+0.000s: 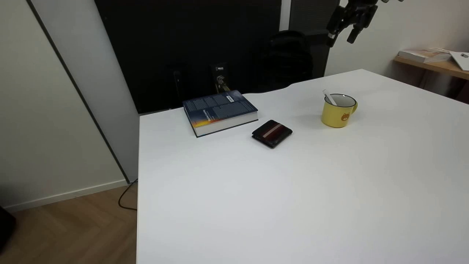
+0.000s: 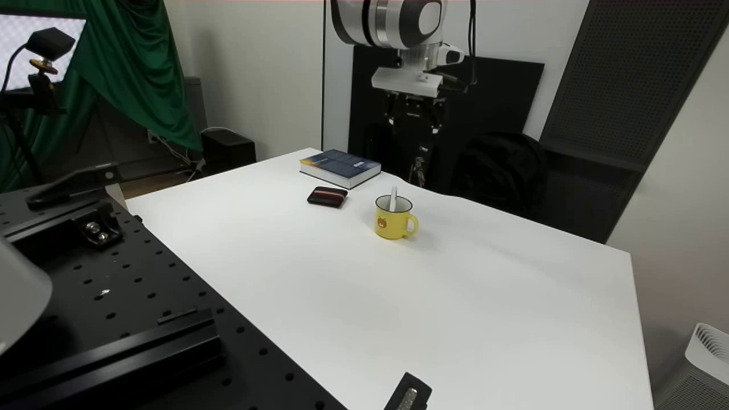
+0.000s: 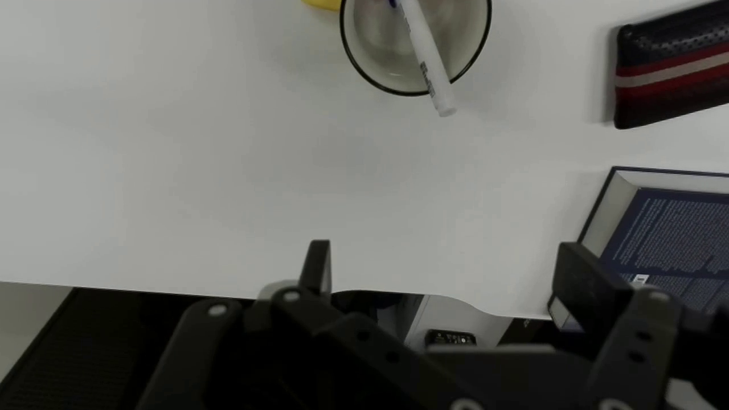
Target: Take the marker out of the mug and put it on the table
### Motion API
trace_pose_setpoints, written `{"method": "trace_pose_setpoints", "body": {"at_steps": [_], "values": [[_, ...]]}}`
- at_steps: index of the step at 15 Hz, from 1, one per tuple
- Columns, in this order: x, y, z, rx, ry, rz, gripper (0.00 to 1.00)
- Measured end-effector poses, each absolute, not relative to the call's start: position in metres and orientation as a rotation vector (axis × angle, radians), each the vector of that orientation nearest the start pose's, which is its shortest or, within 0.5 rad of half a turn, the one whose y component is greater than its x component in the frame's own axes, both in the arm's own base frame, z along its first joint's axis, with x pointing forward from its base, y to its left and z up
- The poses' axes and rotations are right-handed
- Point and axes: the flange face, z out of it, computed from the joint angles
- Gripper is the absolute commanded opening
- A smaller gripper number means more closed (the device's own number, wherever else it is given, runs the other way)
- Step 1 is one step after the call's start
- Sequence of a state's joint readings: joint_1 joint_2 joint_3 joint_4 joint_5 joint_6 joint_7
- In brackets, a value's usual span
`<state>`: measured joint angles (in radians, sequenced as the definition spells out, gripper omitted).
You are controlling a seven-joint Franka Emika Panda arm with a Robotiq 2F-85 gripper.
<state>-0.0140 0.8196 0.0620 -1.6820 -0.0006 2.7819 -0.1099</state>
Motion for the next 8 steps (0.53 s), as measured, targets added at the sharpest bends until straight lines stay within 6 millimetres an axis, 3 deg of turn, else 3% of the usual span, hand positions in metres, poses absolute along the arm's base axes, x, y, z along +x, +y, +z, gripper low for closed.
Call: {"method": "trace_pose_setpoints", "body": {"at_steps": [8], "values": [[0.715, 0.044, 0.104, -3.047, -0.195, -0.257, 1.00]]}}
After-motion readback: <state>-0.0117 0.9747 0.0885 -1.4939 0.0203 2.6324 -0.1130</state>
